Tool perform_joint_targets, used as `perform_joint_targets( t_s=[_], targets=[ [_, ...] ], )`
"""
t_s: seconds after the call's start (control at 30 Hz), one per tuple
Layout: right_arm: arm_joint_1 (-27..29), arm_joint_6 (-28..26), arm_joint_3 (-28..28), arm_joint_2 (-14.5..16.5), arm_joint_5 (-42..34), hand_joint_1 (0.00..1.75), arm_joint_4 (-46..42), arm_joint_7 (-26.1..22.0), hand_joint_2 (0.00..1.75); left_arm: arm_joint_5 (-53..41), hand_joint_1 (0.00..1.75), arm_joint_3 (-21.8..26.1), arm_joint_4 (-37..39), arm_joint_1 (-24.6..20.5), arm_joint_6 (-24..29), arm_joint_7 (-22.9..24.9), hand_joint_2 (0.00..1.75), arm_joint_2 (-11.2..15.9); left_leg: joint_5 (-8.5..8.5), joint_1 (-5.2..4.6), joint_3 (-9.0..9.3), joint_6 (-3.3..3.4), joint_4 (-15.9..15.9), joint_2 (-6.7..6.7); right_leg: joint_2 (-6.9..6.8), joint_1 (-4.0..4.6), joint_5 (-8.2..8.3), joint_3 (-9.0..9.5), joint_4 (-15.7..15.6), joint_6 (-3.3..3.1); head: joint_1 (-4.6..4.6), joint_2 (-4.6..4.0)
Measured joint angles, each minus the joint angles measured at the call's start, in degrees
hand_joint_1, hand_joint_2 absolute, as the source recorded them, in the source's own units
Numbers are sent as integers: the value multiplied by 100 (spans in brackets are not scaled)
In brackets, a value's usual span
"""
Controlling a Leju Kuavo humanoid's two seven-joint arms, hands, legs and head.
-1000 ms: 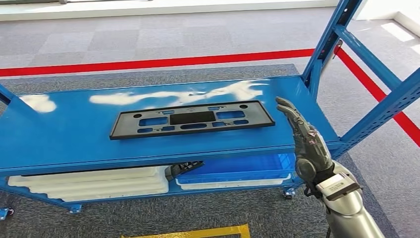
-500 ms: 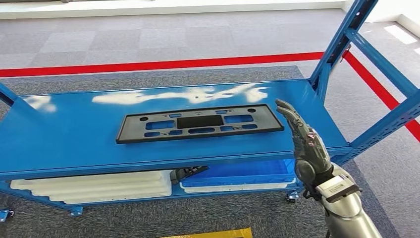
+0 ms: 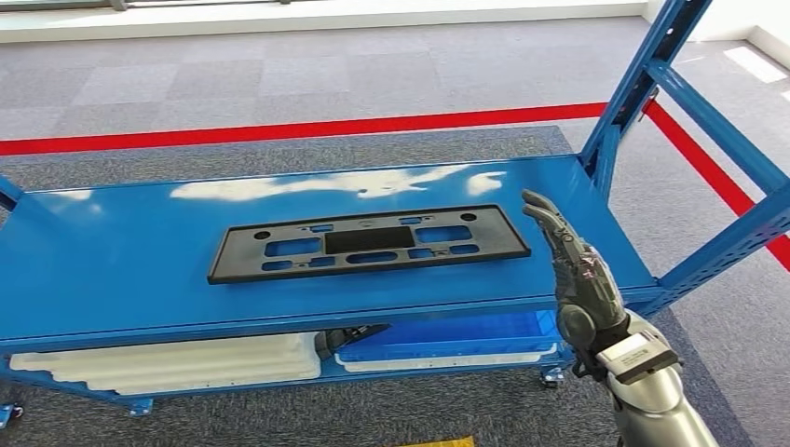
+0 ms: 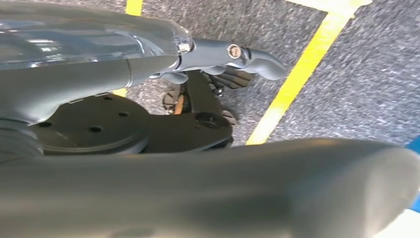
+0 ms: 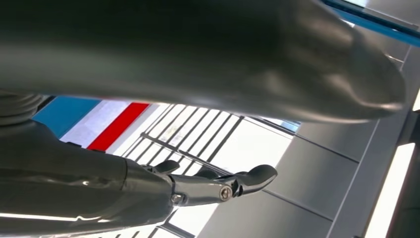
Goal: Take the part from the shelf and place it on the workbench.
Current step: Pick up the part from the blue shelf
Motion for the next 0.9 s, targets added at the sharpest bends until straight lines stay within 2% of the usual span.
perform_joint_targets(
  t_s=[0.07, 0.1, 0.17, 0.2, 0.23, 0.27, 0.33, 0.37, 0.4, 0.5, 0.57, 0.6, 0.67, 0.7, 0.73, 0.77, 0.83, 0.87, 0.9],
  targets=[
    [-2, 0, -1, 1, 0, 0, -23, -2, 0, -4, 0, 1, 0, -12, 0, 0, 0, 2, -165, 16, -112, -59, 268, 2, -19, -26, -20, 35, -16, -63, -1, 0],
    [-2, 0, -1, 2, 1, 0, -34, -3, 0, -8, 0, 2, 0, -14, -3, 0, 0, 3, -311, 29, -271, -92, 581, 3, -30, -31, -35, 52, -18, -88, -2, 0],
    [7, 2, -1, 4, 2, 0, -43, -4, 87, -18, 0, 5, 0, -5, -9, 0, 0, 3, -580, 59, -710, -138, 1348, 3, -40, -30, -69, 75, -18, -115, -2, 0],
    [14, 2, -1, 4, 3, 0, -43, -4, 131, -21, 0, 8, 0, 5, -10, 0, 0, 3, -599, 65, -874, -148, 1583, 3, -37, -29, -87, 94, -17, -116, -1, 0],
    [21, 2, -1, 4, 3, 0, -43, -5, 175, -23, 0, 10, 0, 13, -11, 0, 0, 4, -498, 68, -936, -148, 1605, 4, -31, -29, -111, 123, -17, -112, -1, 0],
    [24, 2, -1, 4, 5, 0, -44, -5, 175, -23, 0, 14, 0, 18, -11, 0, 0, 4, -290, 68, -890, -137, 1403, 3, -25, -29, -139, 165, -17, -103, -2, 0],
    [23, 2, -1, 4, 8, 0, -50, -6, 175, -23, 0, 28, 0, 19, -11, 0, 0, 5, 183, 50, -623, -79, 683, 5, -20, -25, -204, 257, -21, -72, -2, 0],
    [19, 2, -1, 4, 9, 0, -52, -6, 175, -23, 0, 39, 0, 16, -11, -1, 0, 5, 309, 33, -502, -42, 390, 6, -15, -21, -230, 285, -22, -50, -3, 1],
    [18, 2, -2, 5, 9, 0, -55, -7, 175, -23, 0, 50, 0, 12, -11, -1, 0, 5, 340, 17, -433, -10, 222, 7, -13, -18, -248, 293, -24, -26, -4, 0],
    [13, -4, -8, 6, 22, 0, -73, -11, 175, -28, 0, 75, 0, 13, -7, -6, 0, 4, 279, 5, -380, 52, 103, 7, -11, -26, -271, 308, -48, 67, -5, 0],
    [2, -15, -20, 5, 42, 0, -93, -20, 175, -37, 0, 87, 0, 14, -1, -17, 0, 3, 292, 32, -328, 100, 27, 14, -9, -25, -400, 257, 122, 110, -3, 0],
    [1, -19, -28, 4, 49, 0, -99, -23, 175, -40, 0, 91, 0, 9, 2, -22, 0, 3, 292, 46, -302, 127, 2, 20, -7, -27, -537, 142, 374, 121, -2, 0],
    [19, -20, -40, 3, 57, 0, -99, -26, 175, -51, 0, 95, 0, -2, 4, -25, 0, 0, 269, 44, -276, 171, -4, 27, -4, -27, -830, -239, 1096, 156, -2, 0],
    [35, -20, -44, 2, 61, 0, -98, -25, 175, -61, 0, 95, 0, -2, 4, -25, 0, -2, 255, 46, -261, 185, -3, 28, -5, -36, -882, -406, 1368, 186, -3, 0],
    [47, -20, -45, 2, 66, 0, -97, -21, 175, -72, 0, 96, 0, 2, 4, -24, 0, -4, 240, 50, -242, 192, 0, 27, -6, -50, -822, -487, 1454, 221, -3, 0],
    [53, -20, -47, 2, 71, 0, -96, -13, 131, -81, 0, 98, 0, 5, 4, -24, 0, -5, 219, 60, -217, 187, 6, 24, -8, -71, -647, -459, 1311, 261, -3, 0],
    [51, -20, -49, 3, 76, 0, -91, 10, 44, -97, 0, 102, 0, 9, 4, -25, 0, -4, 150, 75, -174, 141, 49, 11, -12, -126, -207, -202, 632, 355, -2, 0],
    [49, -19, -48, 3, 79, 0, -86, 25, 44, -101, 0, 106, 0, 7, 4, -24, 0, -1, 103, 64, -175, 106, 99, 3, -10, -148, -77, -87, 326, 373, -1, 0],
    [52, -17, -46, 4, 86, 0, -80, 46, 87, -103, 0, 111, 0, 4, 4, -25, 0, 2, 68, 43, -186, 79, 138, -3, -10, -161, -33, -26, 151, 348, -2, 0]
  ],
)
